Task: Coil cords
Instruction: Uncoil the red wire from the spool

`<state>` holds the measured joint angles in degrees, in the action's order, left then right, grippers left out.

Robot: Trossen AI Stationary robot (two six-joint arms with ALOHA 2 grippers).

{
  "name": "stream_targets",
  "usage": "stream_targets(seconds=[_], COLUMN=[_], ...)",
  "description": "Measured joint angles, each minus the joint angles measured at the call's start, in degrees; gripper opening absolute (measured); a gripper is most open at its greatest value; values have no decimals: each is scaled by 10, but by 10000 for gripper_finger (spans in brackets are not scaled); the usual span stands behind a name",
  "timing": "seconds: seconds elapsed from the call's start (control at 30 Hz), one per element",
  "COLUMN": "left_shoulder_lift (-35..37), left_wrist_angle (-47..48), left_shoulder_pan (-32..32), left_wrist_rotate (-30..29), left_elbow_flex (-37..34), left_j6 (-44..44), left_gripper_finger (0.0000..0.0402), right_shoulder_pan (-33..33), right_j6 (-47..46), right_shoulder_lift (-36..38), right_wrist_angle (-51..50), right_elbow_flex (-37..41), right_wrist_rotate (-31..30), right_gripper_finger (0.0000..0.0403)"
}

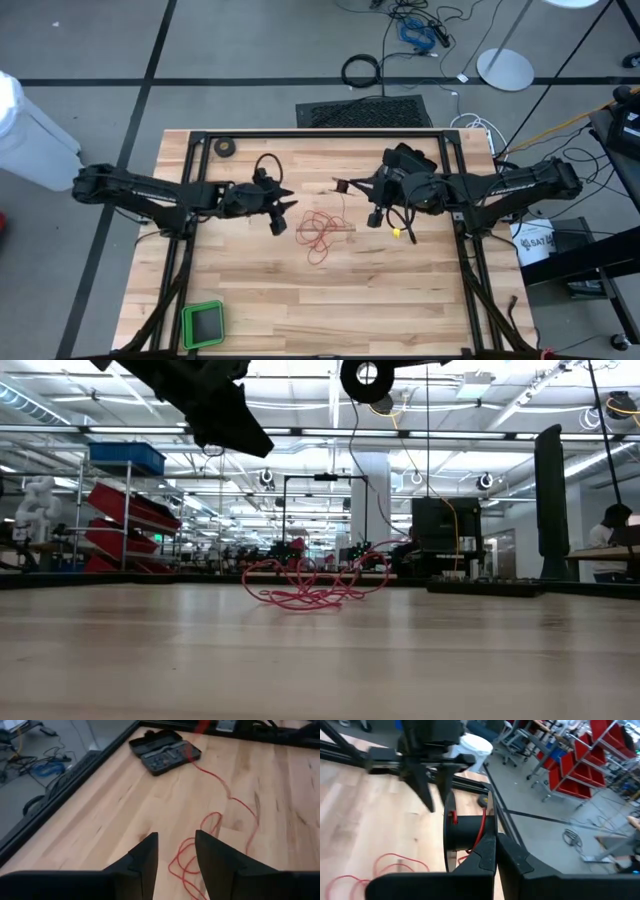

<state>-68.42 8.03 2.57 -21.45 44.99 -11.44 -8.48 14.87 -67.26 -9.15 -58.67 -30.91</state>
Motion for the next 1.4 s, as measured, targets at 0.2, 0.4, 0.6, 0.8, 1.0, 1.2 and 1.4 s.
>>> stream_targets(seconds=[0.2,0.4,0.6,0.8,1.0,1.2,1.4], left_shoulder_lift=[0,-16,-47,-91,-135,-184,-200], left_wrist_angle=[-49,-120,-170,-248,-308,-394,-425], left_shoulder_pan=[1,1,5,16,16,18,28], left_wrist_rotate=[30,93,107,125,135,110,-3], left_elbow_flex=[0,0,-1,-1,-1,-1,-1], left_j6=[22,28,41,49,52,61,124], left_gripper_finger=[137,137,137,137,137,137,137], right_shoulder_pan=[-14,-20,-22,-22,-22,-22,-28], right_j6=[-7,-7,-7,-7,-7,-7,-9], right_shoulder_lift=[0,0,0,0,0,0,0], right_wrist_angle=[0,2,9,9,9,9,8], right_elbow_flex=[0,0,0,0,0,0,0], right_wrist_rotate=[13,13,13,13,13,13,14], right_gripper_finger=[0,0,0,0,0,0,0])
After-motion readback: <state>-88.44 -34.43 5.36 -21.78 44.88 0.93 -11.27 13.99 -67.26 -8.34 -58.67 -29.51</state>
